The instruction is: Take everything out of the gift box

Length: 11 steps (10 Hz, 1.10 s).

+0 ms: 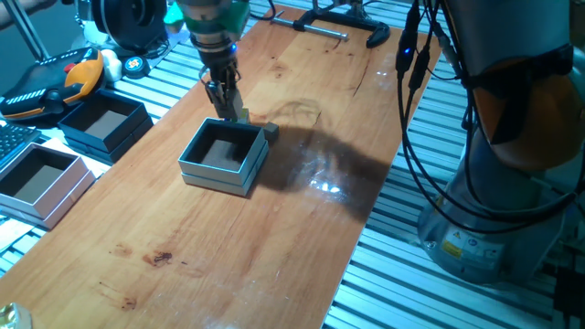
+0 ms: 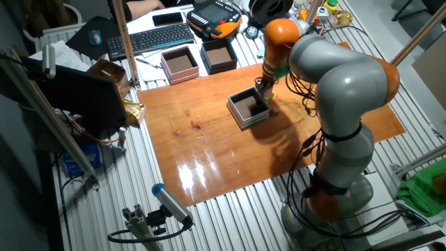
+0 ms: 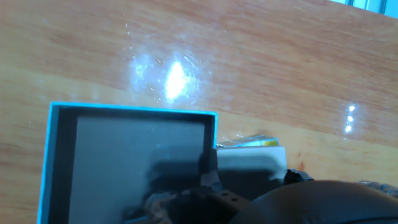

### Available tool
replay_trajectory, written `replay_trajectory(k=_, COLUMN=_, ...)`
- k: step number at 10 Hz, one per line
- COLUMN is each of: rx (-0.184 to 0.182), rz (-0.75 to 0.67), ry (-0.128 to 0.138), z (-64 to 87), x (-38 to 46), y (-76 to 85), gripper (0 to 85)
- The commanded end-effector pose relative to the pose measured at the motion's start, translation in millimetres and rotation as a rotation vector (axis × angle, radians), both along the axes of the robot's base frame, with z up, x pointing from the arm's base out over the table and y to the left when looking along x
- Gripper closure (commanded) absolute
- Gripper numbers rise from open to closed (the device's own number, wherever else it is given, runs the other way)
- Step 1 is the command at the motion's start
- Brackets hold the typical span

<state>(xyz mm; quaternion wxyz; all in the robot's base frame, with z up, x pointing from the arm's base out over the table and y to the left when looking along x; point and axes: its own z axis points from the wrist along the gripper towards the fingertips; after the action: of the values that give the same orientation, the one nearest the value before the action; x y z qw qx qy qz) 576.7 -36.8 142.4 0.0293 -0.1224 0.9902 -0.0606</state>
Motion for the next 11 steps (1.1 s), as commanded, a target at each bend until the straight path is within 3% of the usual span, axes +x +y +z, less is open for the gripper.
replay_trajectory(k=1, rx=-0.004, rz=-0.013, ry=-0.003, z=-0.4, x=-2.8, y=-2.6, gripper=34.7)
replay_trajectory(k=4, rx=-0.025, rz=-0.036, ry=-0.011, z=-3.0, x=-5.5, y=-5.0, gripper=31.3)
replay_trajectory(k=6, rx=-0.035, rz=-0.042, ry=-0.018, z=-3.8, x=-5.6, y=-5.1, gripper=18.3)
replay_trajectory(k=7, rx=-0.037, rz=-0.037, ry=-0.016, z=-5.0, x=-5.3, y=-4.6, gripper=20.7)
replay_trajectory(k=9, rx=-0.029, rz=-0.032, ry=0.007, z=-4.4, x=-4.0, y=-2.8, gripper=17.7)
replay_trajectory(k=11, rx=-0.001, rz=-0.045, ry=0.049, z=6.8, x=4.8, y=7.2, gripper=17.3)
